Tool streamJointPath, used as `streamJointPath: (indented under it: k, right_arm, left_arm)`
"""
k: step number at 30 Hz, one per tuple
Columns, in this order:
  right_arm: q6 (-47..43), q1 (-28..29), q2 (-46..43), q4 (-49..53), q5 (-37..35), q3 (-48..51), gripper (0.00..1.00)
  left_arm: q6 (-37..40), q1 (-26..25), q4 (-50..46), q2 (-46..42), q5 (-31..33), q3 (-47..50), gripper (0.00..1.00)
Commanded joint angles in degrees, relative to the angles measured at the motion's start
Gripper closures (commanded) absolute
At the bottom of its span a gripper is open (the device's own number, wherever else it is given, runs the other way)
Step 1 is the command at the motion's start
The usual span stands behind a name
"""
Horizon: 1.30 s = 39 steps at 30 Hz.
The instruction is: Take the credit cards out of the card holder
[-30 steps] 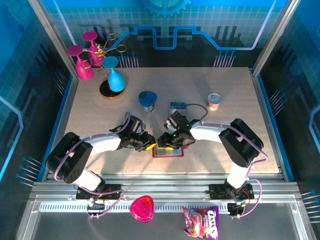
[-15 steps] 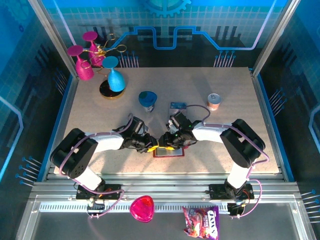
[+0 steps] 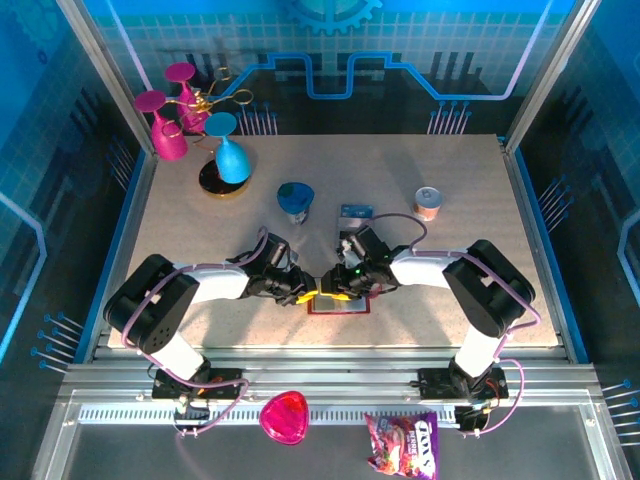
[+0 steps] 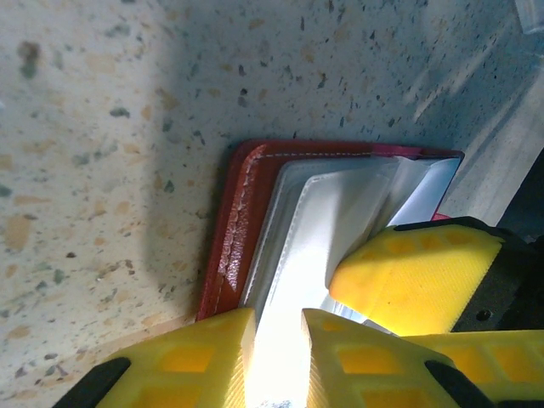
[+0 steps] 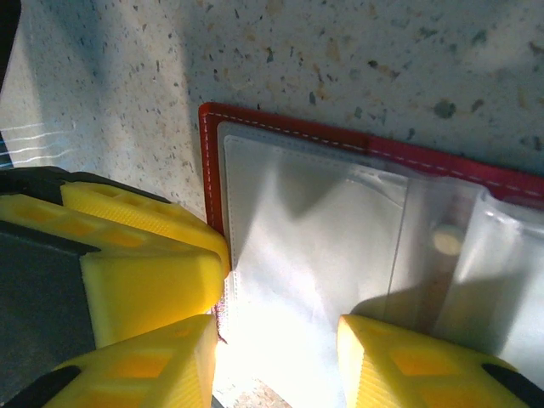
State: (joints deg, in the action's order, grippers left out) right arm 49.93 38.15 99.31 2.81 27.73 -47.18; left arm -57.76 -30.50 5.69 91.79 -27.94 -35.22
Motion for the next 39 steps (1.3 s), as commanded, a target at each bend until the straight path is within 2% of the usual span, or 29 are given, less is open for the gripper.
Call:
streamJointPath:
  k: [1, 21, 28, 39]
  right_arm:
    - [1.8, -0.7, 0.3, -1.2, 0.9, 2.7, 0.58]
    - [3.4, -2.1, -0.7, -5.0, 2.9, 5.0, 0.6]
    - [4.2, -2.8, -5.8, -4.4, 2.5, 5.4, 0.6]
    - [1.9, -5.8, -12.8, 2.2, 0.4, 6.3, 0.6]
  left_arm:
    - [-0.9, -0.7, -0.1, 1.3, -1.4, -1.3, 0.78]
    - [-1.0, -2.3, -1.1, 2.5, -2.4, -4.8, 0.79]
    - [-0.8, -2.4, -1.1, 3.3, -2.2, -4.9, 0.76]
    - [-0.7, -2.4, -1.0, 5.3, -3.4, -7.2, 0.74]
